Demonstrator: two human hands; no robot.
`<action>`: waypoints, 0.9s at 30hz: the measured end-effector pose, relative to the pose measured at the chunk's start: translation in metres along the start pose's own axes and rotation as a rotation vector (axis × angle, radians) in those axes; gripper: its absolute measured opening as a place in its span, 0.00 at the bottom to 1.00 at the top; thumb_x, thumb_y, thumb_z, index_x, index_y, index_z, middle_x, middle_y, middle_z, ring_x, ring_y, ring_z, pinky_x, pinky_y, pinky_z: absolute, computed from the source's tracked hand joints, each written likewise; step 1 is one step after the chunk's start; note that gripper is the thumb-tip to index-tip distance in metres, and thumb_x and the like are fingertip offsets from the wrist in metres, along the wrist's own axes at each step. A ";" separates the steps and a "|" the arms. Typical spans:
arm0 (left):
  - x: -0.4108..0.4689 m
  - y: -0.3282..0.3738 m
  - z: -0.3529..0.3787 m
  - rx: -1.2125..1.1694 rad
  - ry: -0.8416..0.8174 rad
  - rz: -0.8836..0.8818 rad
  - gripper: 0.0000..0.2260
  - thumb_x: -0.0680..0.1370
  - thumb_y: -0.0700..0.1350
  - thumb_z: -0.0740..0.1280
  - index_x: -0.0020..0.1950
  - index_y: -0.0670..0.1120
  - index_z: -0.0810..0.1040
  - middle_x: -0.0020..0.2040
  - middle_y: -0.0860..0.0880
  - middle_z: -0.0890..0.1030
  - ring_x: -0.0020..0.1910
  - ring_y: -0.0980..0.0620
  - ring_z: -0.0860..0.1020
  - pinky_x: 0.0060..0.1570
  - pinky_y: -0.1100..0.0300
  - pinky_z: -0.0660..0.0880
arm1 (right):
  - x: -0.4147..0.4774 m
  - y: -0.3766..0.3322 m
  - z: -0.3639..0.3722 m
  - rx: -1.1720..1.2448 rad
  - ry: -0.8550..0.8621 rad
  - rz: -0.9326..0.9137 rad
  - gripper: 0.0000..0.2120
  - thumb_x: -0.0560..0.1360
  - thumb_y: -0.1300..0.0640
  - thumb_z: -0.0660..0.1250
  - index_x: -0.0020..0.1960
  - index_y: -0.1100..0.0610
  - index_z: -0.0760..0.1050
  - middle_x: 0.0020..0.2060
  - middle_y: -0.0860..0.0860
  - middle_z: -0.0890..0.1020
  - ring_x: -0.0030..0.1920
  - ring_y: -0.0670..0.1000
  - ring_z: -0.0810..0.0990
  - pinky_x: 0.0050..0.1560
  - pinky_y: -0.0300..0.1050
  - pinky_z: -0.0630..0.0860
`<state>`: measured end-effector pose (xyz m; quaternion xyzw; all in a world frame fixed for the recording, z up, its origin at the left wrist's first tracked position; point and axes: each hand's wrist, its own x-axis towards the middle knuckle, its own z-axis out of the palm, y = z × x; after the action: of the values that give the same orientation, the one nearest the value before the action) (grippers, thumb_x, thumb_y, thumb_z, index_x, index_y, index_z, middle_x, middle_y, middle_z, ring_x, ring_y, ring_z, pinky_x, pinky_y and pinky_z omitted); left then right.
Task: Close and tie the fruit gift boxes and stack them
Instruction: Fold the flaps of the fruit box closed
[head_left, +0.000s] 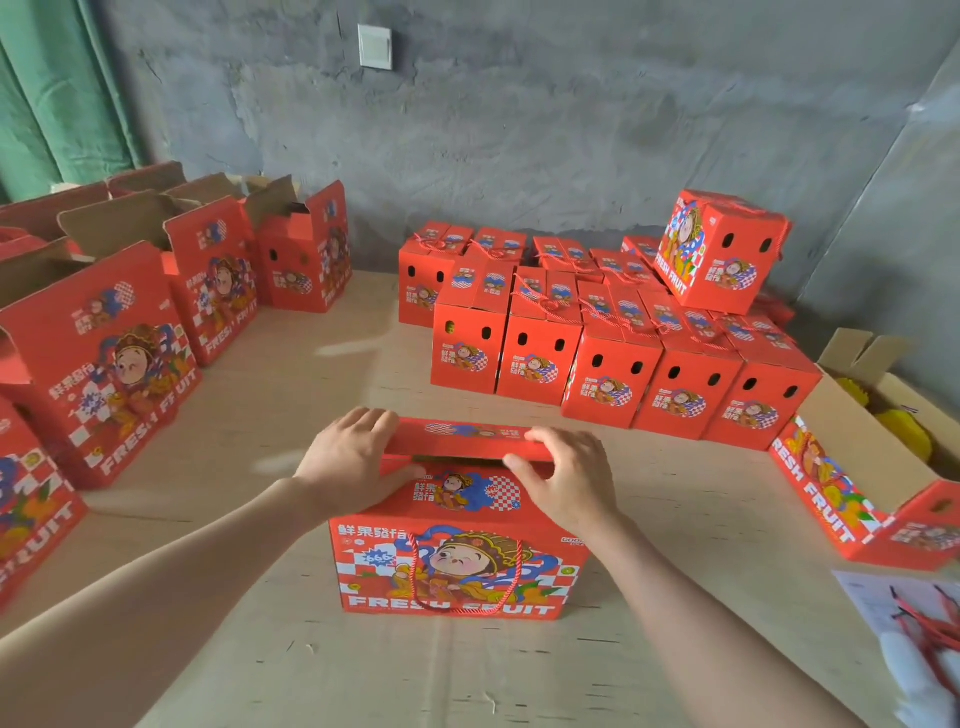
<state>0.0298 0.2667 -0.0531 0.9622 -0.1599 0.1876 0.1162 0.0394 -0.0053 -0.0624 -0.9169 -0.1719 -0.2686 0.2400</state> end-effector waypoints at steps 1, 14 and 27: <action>-0.001 -0.002 -0.001 -0.040 -0.027 -0.014 0.26 0.74 0.65 0.61 0.51 0.41 0.74 0.48 0.47 0.79 0.50 0.46 0.75 0.49 0.52 0.75 | -0.001 0.001 -0.002 0.017 -0.034 0.016 0.16 0.74 0.46 0.66 0.52 0.58 0.81 0.49 0.52 0.84 0.51 0.54 0.81 0.59 0.50 0.73; 0.049 -0.027 -0.007 -0.040 -0.594 -0.038 0.36 0.74 0.65 0.62 0.76 0.48 0.56 0.66 0.45 0.72 0.61 0.46 0.74 0.58 0.55 0.71 | 0.051 0.038 -0.019 -0.158 -0.973 0.066 0.29 0.75 0.33 0.57 0.72 0.28 0.48 0.75 0.47 0.56 0.75 0.52 0.54 0.72 0.56 0.58; 0.045 -0.025 0.005 0.261 -0.463 0.200 0.32 0.76 0.66 0.48 0.78 0.55 0.49 0.64 0.48 0.72 0.63 0.48 0.71 0.64 0.56 0.67 | 0.040 0.044 -0.013 -0.295 -0.753 -0.210 0.22 0.79 0.36 0.43 0.67 0.26 0.36 0.66 0.55 0.68 0.68 0.55 0.66 0.69 0.52 0.60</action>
<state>0.0796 0.2768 -0.0435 0.9656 -0.2509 -0.0078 -0.0674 0.0853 -0.0412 -0.0452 -0.9531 -0.2999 0.0405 -0.0023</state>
